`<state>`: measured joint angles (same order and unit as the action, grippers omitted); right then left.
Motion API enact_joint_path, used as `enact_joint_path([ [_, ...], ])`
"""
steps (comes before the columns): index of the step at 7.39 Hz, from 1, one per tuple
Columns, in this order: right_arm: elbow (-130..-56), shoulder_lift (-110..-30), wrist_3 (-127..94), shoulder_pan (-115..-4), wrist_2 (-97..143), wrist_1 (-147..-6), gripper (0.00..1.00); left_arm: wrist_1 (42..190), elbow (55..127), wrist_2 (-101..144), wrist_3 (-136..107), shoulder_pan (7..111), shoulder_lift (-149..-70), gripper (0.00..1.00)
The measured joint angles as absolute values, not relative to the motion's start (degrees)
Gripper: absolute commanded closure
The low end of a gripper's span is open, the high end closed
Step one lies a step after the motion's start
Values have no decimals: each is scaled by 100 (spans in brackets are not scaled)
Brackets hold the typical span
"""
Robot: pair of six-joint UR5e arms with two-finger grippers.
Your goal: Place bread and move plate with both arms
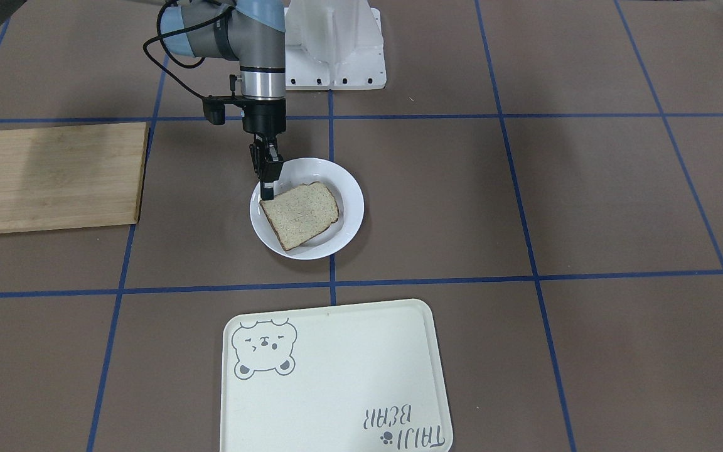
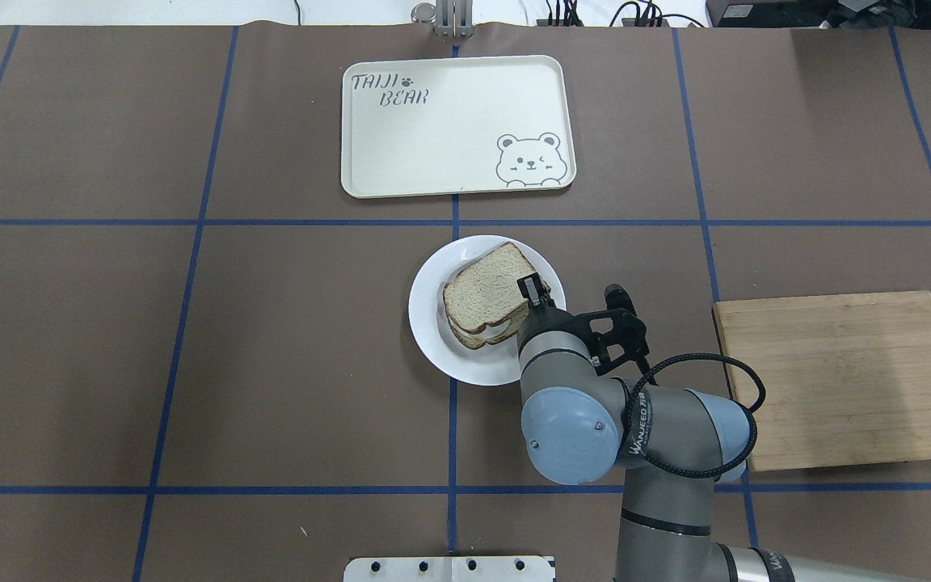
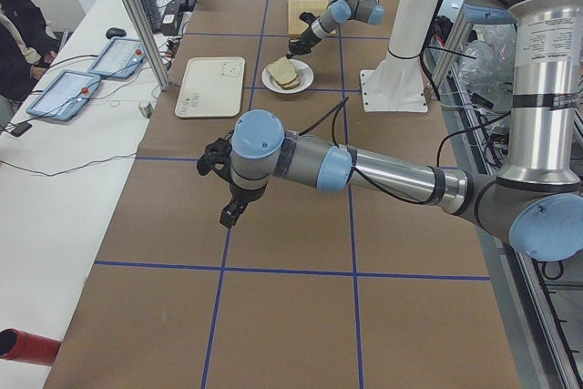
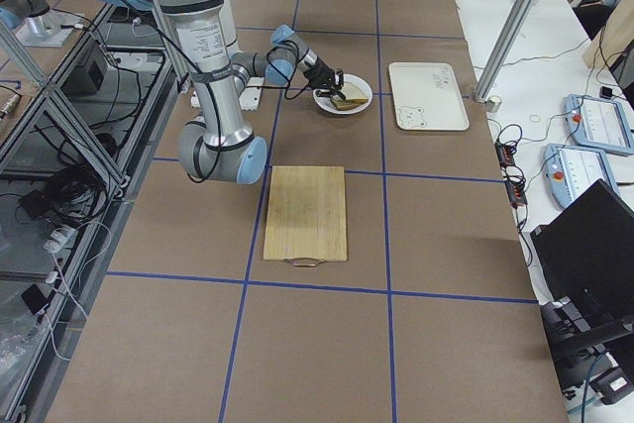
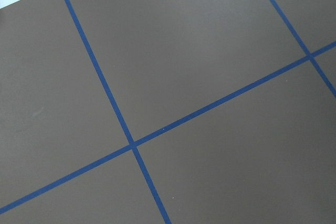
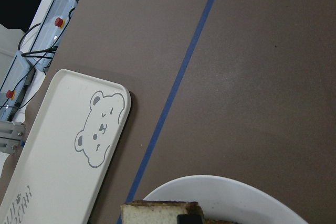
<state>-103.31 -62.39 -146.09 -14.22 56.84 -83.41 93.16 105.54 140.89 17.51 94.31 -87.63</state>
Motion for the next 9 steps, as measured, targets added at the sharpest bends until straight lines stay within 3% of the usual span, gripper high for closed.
enact_joint_path([
  [1, -10334, -6243, -14544, -1391, 5669, -8343, 0, 9316, 10554, 14089, 1754, 9431, -8753, 2],
  [5, -10838, -6309, -12824, -1622, 6111, -8640, 0, 9318, 10609, 14096, 1760, 9429, -8732, 2],
  [9, -11000, -6687, -8791, -3984, 9120, -8827, 0, 9836, 10909, 14182, 1195, 9320, -8824, 2],
])
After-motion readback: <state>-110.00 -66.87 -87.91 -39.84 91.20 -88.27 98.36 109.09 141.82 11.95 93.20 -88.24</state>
